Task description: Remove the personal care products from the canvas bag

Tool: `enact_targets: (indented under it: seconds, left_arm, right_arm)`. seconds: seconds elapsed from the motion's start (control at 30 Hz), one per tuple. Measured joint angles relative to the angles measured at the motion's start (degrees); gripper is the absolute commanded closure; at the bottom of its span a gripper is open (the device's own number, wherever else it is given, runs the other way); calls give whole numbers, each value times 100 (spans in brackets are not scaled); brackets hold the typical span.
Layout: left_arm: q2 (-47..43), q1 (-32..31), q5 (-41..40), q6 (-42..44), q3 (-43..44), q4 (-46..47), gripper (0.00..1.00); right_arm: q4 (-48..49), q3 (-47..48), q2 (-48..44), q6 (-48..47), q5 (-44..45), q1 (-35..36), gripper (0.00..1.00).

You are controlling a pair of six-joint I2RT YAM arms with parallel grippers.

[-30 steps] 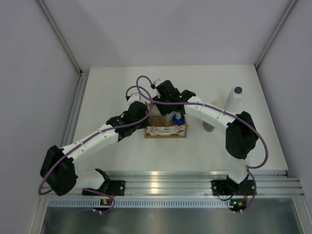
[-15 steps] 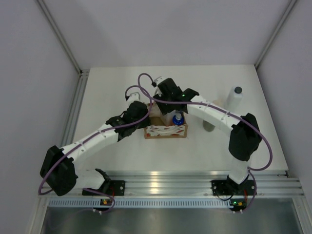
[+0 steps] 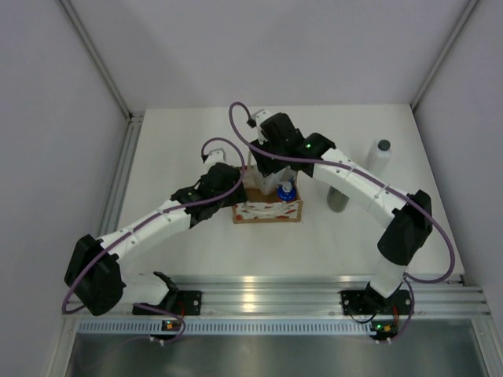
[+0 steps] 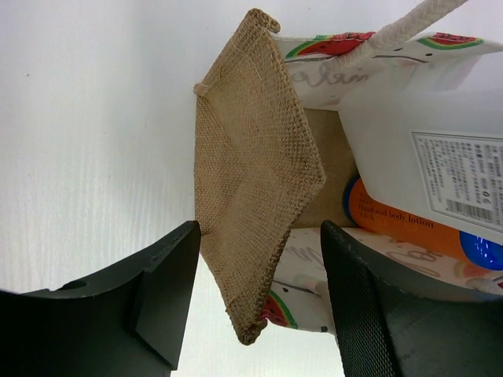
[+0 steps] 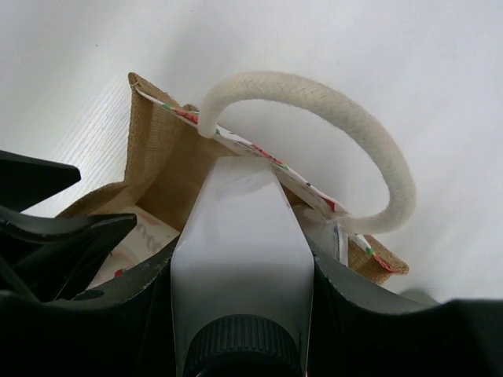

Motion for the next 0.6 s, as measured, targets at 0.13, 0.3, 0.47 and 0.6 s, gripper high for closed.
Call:
enact_targets:
  seconds: [0.13, 0.3, 0.47, 0.6]
  left_arm:
    - [0, 0, -17, 0, 0, 0, 33]
    - [-15, 0, -20, -2, -15, -2, 33]
    - [-35, 0, -22, -2, -24, -2, 33]
    - [-68, 0, -28, -4, -35, 0, 33]
  right_arm:
    - [-136, 11, -136, -7, -13, 0, 100]
    - [-192, 9, -155, -13, -20, 15, 100]
    - [-208, 9, -155, -22, -15, 33, 100]
    - [-208, 9, -153, -26, -15, 33, 100]
